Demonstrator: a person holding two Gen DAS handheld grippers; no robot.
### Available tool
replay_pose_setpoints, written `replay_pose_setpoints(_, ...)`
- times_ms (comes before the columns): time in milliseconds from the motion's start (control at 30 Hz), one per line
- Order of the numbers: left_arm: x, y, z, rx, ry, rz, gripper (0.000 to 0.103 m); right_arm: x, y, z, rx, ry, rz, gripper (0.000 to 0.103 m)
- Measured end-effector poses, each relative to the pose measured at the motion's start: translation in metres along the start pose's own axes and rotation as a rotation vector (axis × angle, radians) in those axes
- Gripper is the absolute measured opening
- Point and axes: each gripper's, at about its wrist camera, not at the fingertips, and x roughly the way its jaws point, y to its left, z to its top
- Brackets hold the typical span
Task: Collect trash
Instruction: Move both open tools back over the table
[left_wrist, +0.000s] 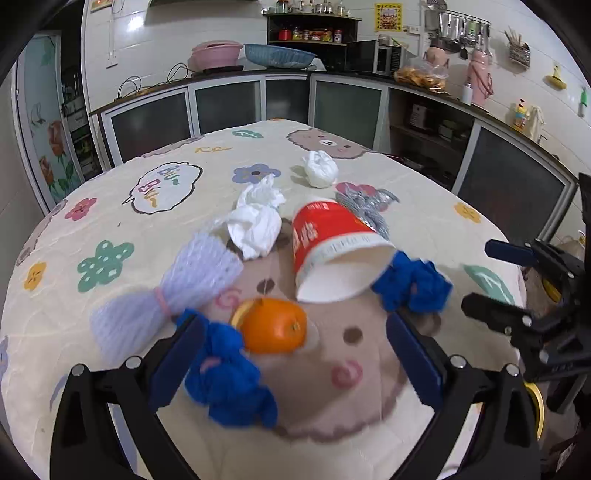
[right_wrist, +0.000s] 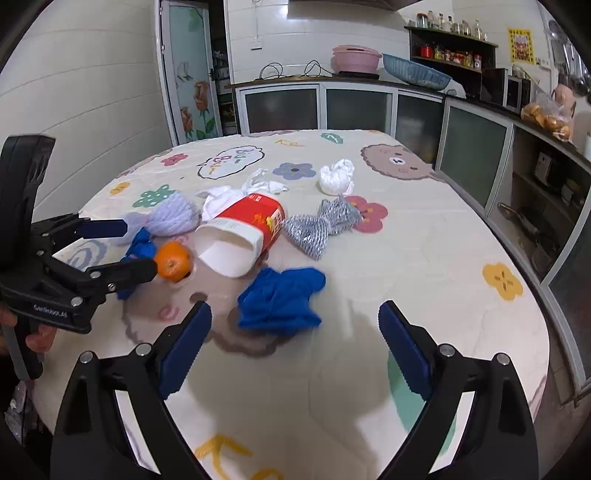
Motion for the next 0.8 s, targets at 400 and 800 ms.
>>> replay_pose_setpoints(400, 0.036, 0.019, 0.022, -0.067, 0.052, 0.021, 0.095, 0.019, -0.005, 0.001, -0.005, 0.055, 0.005, 0.078)
replay_pose_setpoints(800, -0.045, 0.11, -0.043, -0.196, -0.006, 0.127, 0.095, 0.017, -0.002, -0.001, -0.035, 0.053, 0.013, 0.078)
